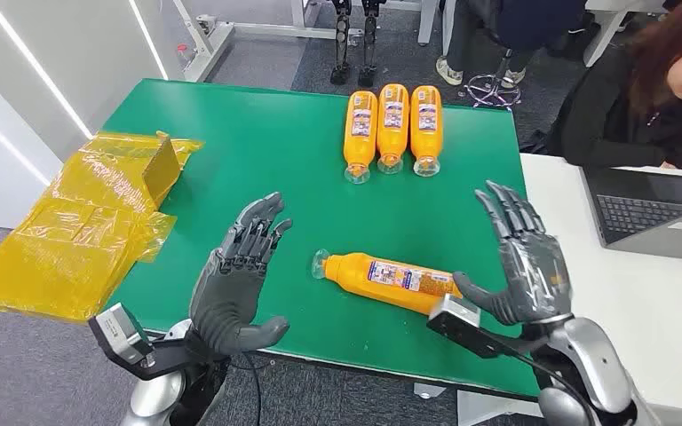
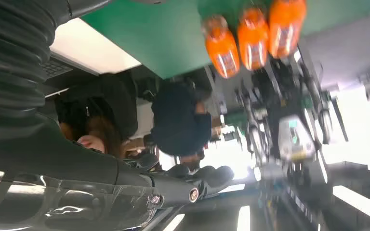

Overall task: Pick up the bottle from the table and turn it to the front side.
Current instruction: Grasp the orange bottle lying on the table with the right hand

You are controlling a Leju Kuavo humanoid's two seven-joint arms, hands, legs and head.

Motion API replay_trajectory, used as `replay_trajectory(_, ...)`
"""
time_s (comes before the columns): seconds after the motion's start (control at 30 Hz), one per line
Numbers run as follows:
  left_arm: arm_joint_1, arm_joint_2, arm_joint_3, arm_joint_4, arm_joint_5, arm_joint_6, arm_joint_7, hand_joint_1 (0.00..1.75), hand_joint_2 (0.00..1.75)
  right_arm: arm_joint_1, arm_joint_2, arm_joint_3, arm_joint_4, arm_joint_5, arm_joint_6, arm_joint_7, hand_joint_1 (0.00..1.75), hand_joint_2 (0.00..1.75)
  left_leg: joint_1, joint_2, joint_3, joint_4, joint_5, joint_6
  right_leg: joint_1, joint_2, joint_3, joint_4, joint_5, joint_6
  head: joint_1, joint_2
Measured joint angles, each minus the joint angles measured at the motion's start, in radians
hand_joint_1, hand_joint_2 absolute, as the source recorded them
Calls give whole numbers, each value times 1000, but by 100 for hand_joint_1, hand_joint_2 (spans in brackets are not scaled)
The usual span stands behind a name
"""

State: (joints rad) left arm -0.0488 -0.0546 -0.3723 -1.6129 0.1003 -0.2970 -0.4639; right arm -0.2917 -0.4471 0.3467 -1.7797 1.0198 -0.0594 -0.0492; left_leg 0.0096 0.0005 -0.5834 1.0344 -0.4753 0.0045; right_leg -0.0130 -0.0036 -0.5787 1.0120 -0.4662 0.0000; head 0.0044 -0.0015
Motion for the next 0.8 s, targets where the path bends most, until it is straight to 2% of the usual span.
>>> replay_trajectory(0.13,-1,-5,0,2,-6,-20,1,0,175,-101,-9,64,81,-76,111,13,0,175,0,0,0,0,0,0,0,0,0,1,1,-1,0,0)
replay_trajectory(0.4,0,-17,2,8,-15,-47,8,0,175,-301,-86,190,231,-292,280,-2,0,175,0,-1,-1,0,0,0,0,-1,0,0,1,-1,0,0)
replay_trajectory(0.57,6,-22,13,9,-20,-55,14,0,175,-427,-105,276,316,-388,393,-6,0,175,0,0,-1,0,0,0,0,-1,-1,1,1,-1,0,0)
replay_trajectory(0.8,13,-30,26,9,-29,-72,22,0,175,-584,-106,401,412,-456,464,13,0,175,0,-2,-1,0,1,0,0,-2,-1,1,1,-1,0,0)
